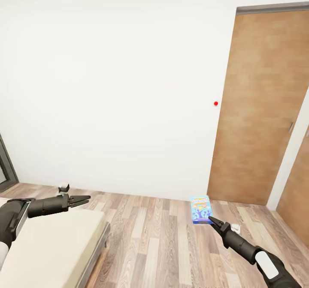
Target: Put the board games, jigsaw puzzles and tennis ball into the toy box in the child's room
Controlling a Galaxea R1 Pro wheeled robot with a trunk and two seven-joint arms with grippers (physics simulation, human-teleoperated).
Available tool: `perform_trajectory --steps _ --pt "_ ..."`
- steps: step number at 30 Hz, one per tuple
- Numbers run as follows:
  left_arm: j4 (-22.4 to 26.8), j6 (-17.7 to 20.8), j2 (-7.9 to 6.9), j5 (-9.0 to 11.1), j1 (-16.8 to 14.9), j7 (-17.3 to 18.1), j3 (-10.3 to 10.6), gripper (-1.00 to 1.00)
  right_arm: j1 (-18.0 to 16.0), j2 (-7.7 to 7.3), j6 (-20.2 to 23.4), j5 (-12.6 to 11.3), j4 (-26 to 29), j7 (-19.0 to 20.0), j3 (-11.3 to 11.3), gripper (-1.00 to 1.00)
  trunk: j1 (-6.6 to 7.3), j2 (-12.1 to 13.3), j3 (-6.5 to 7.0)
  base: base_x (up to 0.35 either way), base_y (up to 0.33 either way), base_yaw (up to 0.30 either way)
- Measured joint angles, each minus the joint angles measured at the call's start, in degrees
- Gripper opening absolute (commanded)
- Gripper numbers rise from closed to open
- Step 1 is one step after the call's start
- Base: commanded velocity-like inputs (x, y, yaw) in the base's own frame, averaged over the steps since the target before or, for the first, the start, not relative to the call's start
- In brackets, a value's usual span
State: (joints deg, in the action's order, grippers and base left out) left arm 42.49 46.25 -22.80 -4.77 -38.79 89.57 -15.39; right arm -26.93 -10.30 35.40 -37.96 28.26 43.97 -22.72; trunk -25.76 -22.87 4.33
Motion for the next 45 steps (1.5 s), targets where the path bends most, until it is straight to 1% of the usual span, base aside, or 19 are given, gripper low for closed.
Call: perform_trajectory --steps 24,29,30,33,35,37,40,43,45 --pt "0.0 0.0 0.02 0.0 0.0 0.0 0.0 1.0 0.0 0.0 0.1 0.0 0.0 0.0 0.0 -1.0 0.0 0.0 0.99 0.0 0.0 -0.276" --pt "0.0 0.0 0.02 0.0 0.0 0.0 0.0 1.0 0.0 -0.22 0.1 0.0 0.1 0.2 -0.6 -1.0 0.0 0.0 1.2 0.0 0.0 -0.276" --pt "0.0 0.0 0.02 0.0 0.0 0.0 0.0 1.0 0.0 -0.94 0.5 -0.1 0.1 1.0 -0.8 -1.0 0.0 0.0 1.25 0.0 0.0 -0.274" --pt "0.0 0.0 0.02 0.0 0.0 0.0 0.0 1.0 0.0 -2.11 1.8 -0.1 0.3 3.1 -0.8 -1.0 0.0 0.0 1.39 0.0 0.0 -0.269" --pt "0.0 0.0 0.02 0.0 0.0 0.0 0.0 1.0 0.0 -2.81 2.7 -0.1 0.5 5.5 -0.8 -1.0 0.0 0.0 1.48 0.0 0.0 -0.265" --pt "0.0 0.0 0.02 0.0 0.0 0.0 0.0 1.0 0.2 -3.7 3.3 -0.1 0.9 8.9 -0.9 -1.0 0.0 0.0 1.58 0.0 0.0 -0.262" --pt "0.0 0.0 0.02 0.0 0.0 0.0 0.0 1.0 0.6 -4.54 3.5 0.4 1.6 11.6 -0.9 -1.0 0.0 0.0 1.72 0.0 0.0 -0.26" --pt "0.0 0.0 0.02 0.0 0.0 0.0 0.0 1.0 1.6 -5.79 3.8 0.7 4.2 15.4 -0.8 -1.0 0.0 0.0 1.87 0.0 0.0 -0.256" --pt "0.0 0.0 0.02 0.0 0.0 0.0 0.0 1.0 2.6 -6.31 4.2 1.0 6.0 16.5 -0.8 -1.0 0.0 0.0 1.98 0.0 0.0 -0.253"
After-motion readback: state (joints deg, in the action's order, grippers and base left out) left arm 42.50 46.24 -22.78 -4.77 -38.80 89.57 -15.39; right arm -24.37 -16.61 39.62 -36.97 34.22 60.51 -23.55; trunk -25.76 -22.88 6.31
